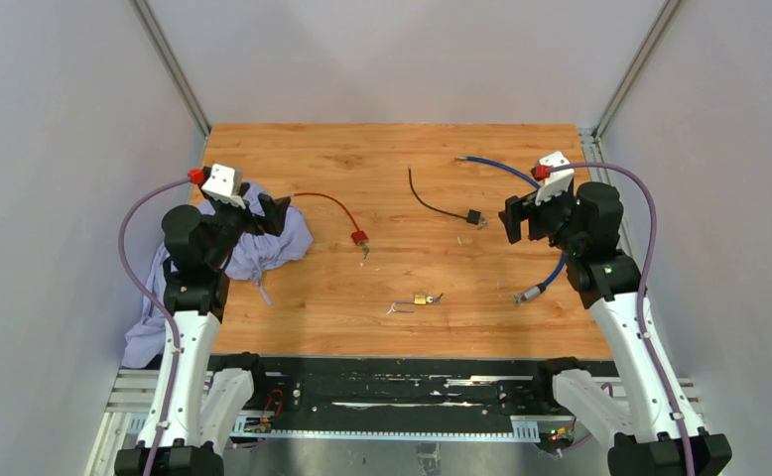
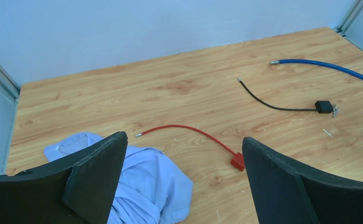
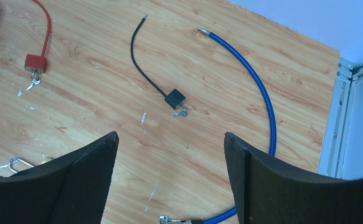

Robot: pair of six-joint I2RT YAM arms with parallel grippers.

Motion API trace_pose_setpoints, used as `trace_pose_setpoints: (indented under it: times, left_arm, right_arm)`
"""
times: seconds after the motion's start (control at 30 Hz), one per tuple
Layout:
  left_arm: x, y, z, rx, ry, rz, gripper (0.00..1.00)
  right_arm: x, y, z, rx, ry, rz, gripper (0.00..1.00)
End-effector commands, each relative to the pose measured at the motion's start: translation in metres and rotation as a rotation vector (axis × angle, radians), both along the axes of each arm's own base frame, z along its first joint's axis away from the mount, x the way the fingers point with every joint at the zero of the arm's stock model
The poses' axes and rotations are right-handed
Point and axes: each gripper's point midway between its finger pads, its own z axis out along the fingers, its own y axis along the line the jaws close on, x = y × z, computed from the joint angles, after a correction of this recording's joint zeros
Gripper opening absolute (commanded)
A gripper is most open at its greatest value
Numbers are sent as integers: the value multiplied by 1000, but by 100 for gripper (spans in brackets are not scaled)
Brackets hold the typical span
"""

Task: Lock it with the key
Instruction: Pick up the lock from the center of the board.

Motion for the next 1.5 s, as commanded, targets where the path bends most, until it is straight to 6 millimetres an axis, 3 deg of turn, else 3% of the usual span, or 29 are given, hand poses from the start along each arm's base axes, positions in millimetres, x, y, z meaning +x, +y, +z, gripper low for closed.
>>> trace_pose_setpoints:
  times: [0.0, 0.37, 0.57, 0.7, 0.87, 1.1, 1.47]
  left_arm:
    - [-1, 1, 5, 0, -32, -3, 98]
    - [1, 3, 0, 19, -12, 2, 98]
    - [-8, -30, -15, 112, -6, -215, 98]
    - [-8, -54, -48, 273, 81, -317, 98]
    - [-22, -99, -91, 448, 182, -546, 98]
    - [-45, -143, -130, 547, 205, -798, 98]
    - [-48, -157, -162, 511, 258, -831, 98]
  right_arm:
    - [0, -3, 3, 1, -21, 2, 82]
    - [2, -5, -1, -14, -21, -5, 83]
    - [6, -9, -9, -39, -9, -11, 83]
    - [10, -16, -16, -55, -3, -46, 83]
    - [9, -12, -33, -77, 29, 9, 83]
    - [-14, 29, -66, -65, 107, 327, 83]
    - [-48, 110, -150, -151, 307, 691, 83]
